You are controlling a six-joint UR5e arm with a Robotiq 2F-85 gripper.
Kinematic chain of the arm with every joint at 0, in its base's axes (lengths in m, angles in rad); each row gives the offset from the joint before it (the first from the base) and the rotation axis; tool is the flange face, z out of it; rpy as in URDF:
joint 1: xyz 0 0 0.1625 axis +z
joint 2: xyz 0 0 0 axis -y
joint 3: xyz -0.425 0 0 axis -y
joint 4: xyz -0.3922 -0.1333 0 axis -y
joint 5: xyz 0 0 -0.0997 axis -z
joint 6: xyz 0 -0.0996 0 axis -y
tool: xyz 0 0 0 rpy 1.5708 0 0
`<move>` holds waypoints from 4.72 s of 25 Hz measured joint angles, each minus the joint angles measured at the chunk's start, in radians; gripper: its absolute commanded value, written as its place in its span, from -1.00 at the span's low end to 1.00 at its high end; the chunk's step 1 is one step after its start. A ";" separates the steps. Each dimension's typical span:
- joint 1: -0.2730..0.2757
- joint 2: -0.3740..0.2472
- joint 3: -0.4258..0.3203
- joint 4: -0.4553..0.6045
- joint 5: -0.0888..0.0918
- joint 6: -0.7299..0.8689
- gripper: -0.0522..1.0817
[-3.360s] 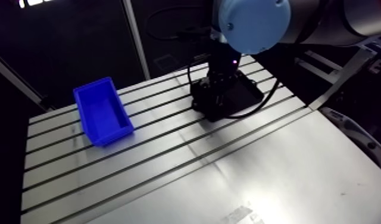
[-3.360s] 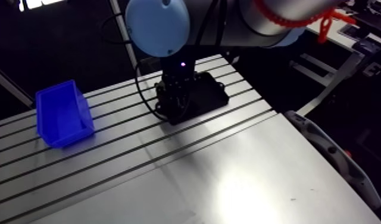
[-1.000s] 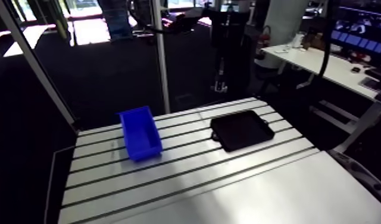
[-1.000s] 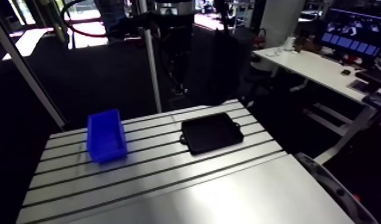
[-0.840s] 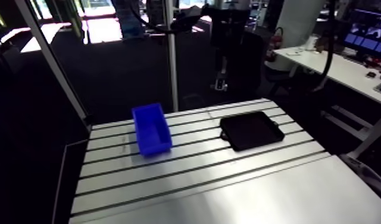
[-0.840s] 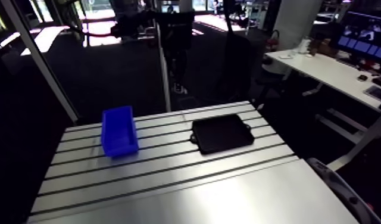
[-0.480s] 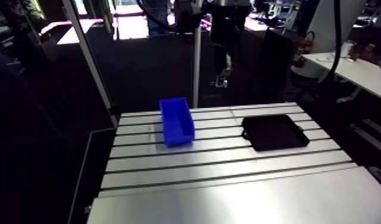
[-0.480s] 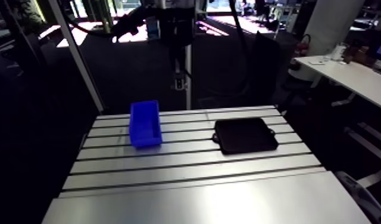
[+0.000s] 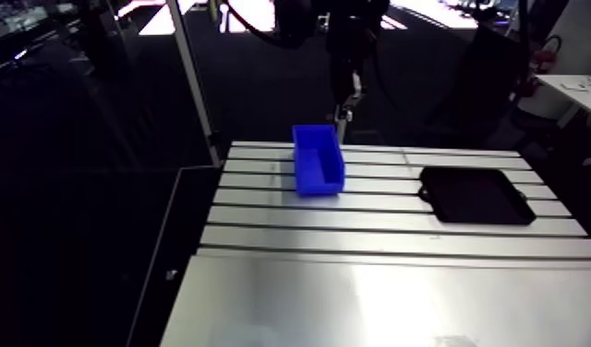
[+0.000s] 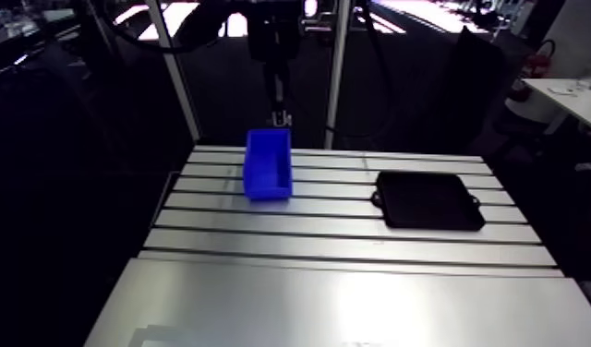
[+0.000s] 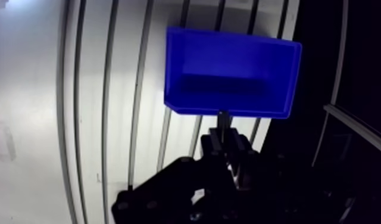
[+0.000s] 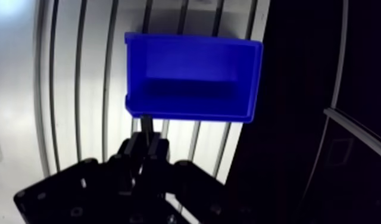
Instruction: Pick up the M10 bolt from the tray and put it into the blue bin.
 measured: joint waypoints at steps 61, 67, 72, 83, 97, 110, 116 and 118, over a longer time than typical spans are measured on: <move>0.052 0.321 -0.098 -0.096 -0.024 0.106 0.08; 0.053 0.320 -0.099 -0.096 -0.024 0.109 -0.36; 0.052 0.319 -0.101 -0.093 -0.022 0.109 -0.78; 0.053 0.250 -0.108 -0.036 -0.021 0.108 -0.89; 0.047 0.070 -0.169 0.143 -0.020 0.180 -0.89; 0.011 -0.075 -0.242 0.332 -0.020 0.512 -0.89; -0.039 -0.143 -0.259 0.409 -0.021 0.749 -0.89; -0.064 -0.165 -0.260 0.430 -0.021 0.824 -0.89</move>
